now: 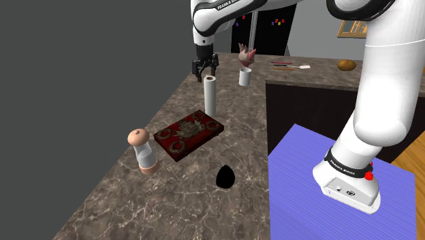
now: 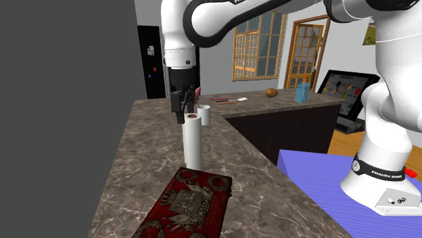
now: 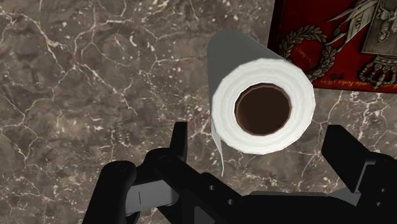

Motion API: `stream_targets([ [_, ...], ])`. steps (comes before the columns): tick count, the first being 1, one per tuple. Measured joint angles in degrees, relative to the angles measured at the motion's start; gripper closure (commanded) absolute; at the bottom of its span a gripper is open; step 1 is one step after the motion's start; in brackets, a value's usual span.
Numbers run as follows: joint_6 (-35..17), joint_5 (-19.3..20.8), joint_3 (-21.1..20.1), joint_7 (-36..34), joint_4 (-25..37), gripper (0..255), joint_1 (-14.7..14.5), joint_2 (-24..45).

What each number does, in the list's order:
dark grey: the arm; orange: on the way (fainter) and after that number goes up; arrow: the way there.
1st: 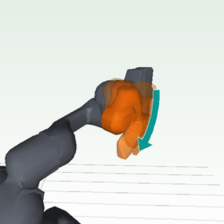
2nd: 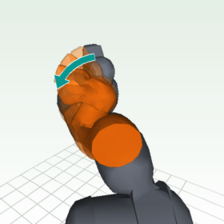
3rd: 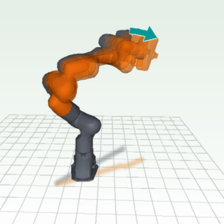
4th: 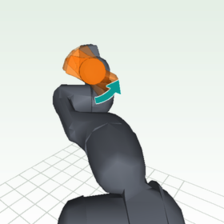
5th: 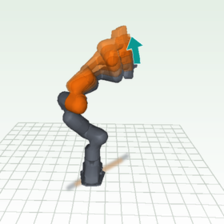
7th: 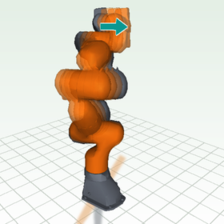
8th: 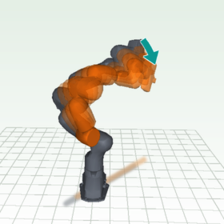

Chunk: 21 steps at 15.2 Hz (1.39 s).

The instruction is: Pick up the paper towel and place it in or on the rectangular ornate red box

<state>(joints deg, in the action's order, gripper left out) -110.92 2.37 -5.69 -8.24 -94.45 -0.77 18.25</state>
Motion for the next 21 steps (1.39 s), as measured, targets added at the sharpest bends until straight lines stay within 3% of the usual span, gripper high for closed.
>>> stream_targets([
  [8,-1.9,0.07,0.05,0.01,-1.39,0,0.05,0.48],
  [9,-1.9,0.07,0.05,0.01,-1.39,255,0.05,0.48],
  [21,-1.17,0.04,0.03,0.01,-0.96,255,0.03,0.17],
])
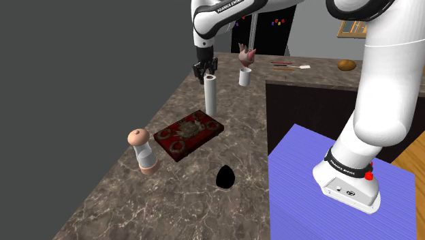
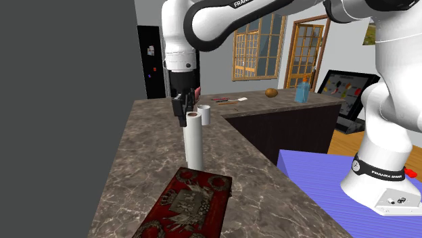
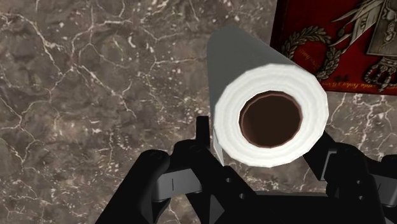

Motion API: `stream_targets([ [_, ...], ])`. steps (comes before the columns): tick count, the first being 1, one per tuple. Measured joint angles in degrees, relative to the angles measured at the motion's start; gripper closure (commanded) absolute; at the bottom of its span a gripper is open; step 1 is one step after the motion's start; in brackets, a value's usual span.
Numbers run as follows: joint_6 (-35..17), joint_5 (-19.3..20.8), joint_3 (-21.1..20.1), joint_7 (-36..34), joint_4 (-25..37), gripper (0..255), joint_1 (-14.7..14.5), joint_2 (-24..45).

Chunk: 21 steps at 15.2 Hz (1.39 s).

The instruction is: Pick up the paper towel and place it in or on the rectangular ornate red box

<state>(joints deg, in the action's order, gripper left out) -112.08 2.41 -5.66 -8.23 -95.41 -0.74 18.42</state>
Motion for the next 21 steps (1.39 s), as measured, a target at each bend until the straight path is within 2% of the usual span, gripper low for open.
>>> stream_targets([
  [21,15.54,-0.26,-0.16,0.28,14.14,255,-0.19,-1.45],
])
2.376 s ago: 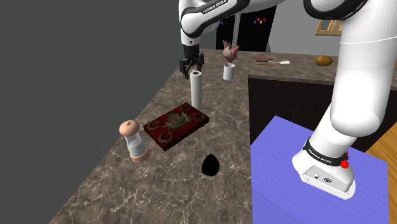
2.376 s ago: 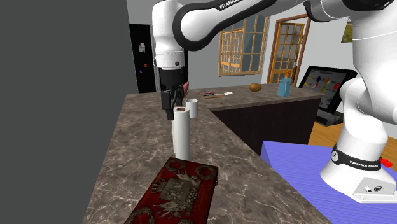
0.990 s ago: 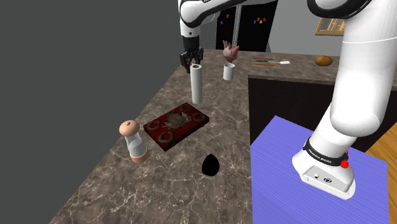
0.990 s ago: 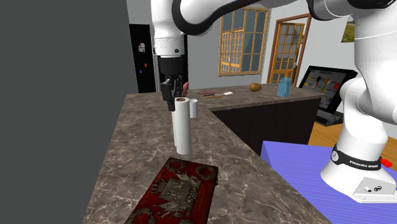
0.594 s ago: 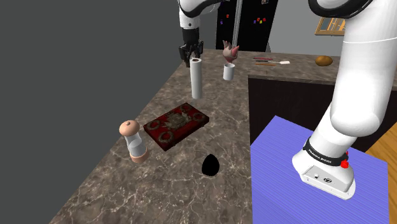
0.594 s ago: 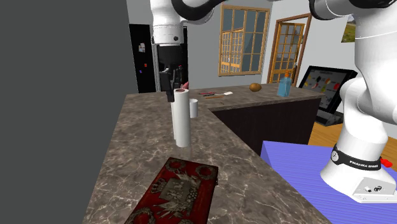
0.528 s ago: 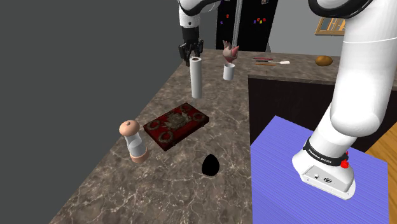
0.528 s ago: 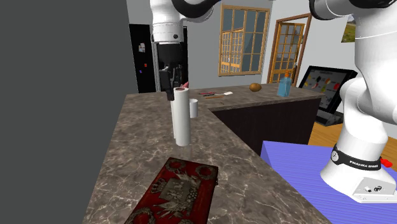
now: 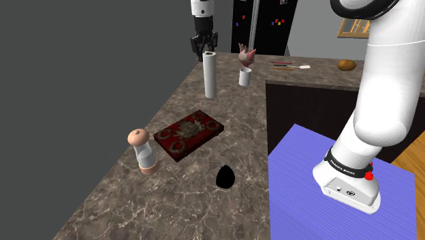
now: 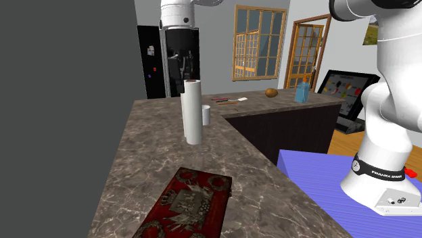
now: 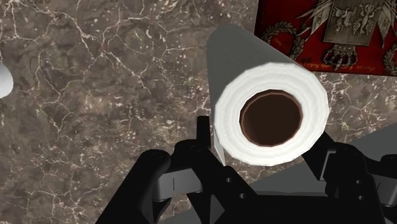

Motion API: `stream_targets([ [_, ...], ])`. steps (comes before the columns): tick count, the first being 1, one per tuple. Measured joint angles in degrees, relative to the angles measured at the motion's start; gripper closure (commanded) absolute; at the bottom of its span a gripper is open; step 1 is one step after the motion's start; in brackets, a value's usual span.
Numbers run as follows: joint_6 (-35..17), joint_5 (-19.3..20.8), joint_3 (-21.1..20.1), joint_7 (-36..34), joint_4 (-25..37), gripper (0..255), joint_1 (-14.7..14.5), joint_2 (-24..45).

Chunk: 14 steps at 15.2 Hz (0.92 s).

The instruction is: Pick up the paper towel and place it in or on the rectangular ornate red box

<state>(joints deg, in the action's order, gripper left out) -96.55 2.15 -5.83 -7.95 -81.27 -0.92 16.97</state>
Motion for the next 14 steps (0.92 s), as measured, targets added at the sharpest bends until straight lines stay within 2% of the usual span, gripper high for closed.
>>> stream_targets([
  [7,5.55,0.42,-2.37,-6.56,5.09,255,-4.51,-0.34],
  [14,12.64,1.56,-5.13,-14.68,15.18,255,-10.62,2.83],
])
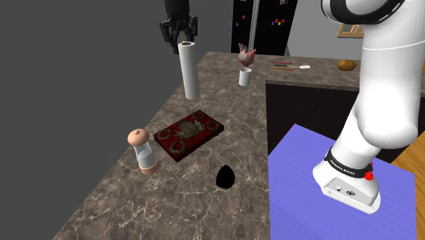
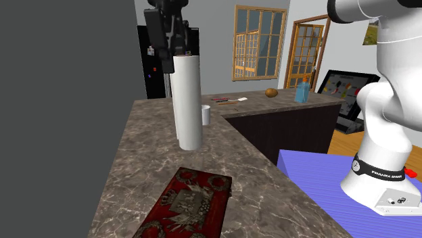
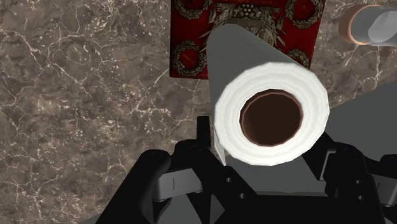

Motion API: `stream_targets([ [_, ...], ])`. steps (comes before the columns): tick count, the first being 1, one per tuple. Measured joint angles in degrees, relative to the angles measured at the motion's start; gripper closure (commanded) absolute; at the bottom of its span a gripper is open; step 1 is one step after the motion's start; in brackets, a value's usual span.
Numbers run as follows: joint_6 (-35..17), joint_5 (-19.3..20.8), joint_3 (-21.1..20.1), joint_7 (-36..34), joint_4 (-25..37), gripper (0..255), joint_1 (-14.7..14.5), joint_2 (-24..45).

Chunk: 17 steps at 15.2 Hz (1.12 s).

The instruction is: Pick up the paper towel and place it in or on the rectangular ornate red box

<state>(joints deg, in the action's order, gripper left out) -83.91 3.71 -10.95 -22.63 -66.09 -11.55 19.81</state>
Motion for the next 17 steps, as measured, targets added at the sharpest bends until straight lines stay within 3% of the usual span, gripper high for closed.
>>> stream_targets([
  [2,2.5,0.54,-0.63,-2.14,4.43,255,-1.9,2.01],
  [4,2.23,0.6,-0.87,-3.0,4.18,255,-2.49,2.06],
  [17,-9.33,-0.14,-0.83,-3.1,-11.06,255,-1.5,-1.62],
])
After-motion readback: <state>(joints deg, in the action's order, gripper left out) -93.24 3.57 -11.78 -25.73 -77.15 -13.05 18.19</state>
